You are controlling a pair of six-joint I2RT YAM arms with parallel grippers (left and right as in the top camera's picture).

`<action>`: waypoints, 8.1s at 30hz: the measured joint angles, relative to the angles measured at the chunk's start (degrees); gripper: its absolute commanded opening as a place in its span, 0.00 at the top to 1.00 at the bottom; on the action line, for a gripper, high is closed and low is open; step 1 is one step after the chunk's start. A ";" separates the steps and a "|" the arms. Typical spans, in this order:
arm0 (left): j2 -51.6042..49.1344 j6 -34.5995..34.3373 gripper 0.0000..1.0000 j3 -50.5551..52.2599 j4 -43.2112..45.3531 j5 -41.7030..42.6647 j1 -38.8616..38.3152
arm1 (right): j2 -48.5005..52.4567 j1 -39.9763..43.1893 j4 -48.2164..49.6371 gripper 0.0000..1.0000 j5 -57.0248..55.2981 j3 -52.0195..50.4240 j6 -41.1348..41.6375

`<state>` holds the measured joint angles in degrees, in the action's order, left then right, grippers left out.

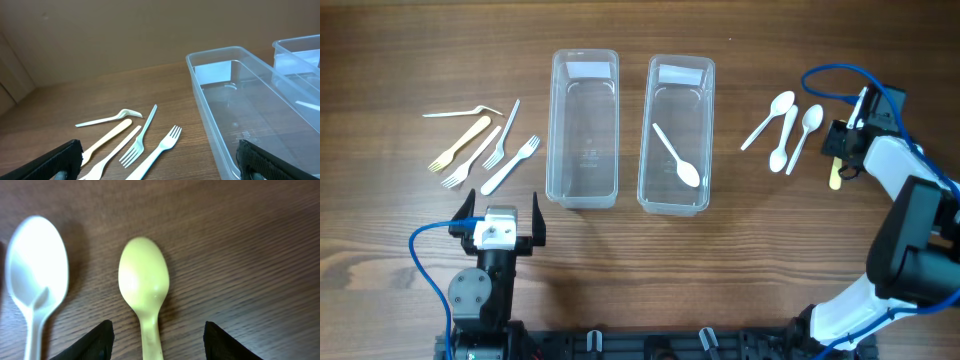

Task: Pack container
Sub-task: 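Grasp the yellow spoon with the right gripper, then place the yellow spoon into the right container and open, then grasp the white spoon by its handle with the right gripper, then drop the white spoon into the right container, then grasp another white spoon and place it in the right container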

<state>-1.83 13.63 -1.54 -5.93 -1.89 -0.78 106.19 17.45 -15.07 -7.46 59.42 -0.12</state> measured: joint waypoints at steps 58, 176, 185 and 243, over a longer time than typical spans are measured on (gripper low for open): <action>0.00 0.00 0.00 0.00 0.00 0.00 -0.02 | -16.09 -39.76 -0.87 0.56 22.88 -0.28 21.38; -0.04 -0.02 0.00 0.00 -0.02 -0.22 -0.02 | -36.06 -28.81 -16.11 0.96 24.90 -4.63 14.78; -0.04 0.00 0.00 0.00 0.00 -0.22 -0.02 | -15.78 -42.38 -5.97 0.58 19.06 -4.61 20.31; -0.04 0.00 0.00 0.00 0.00 -0.22 0.00 | -31.56 -29.09 -8.81 0.96 22.05 2.08 14.23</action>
<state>-1.87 13.63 -1.54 -5.93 -2.11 -0.78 74.63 -11.64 -23.88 14.59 61.49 14.11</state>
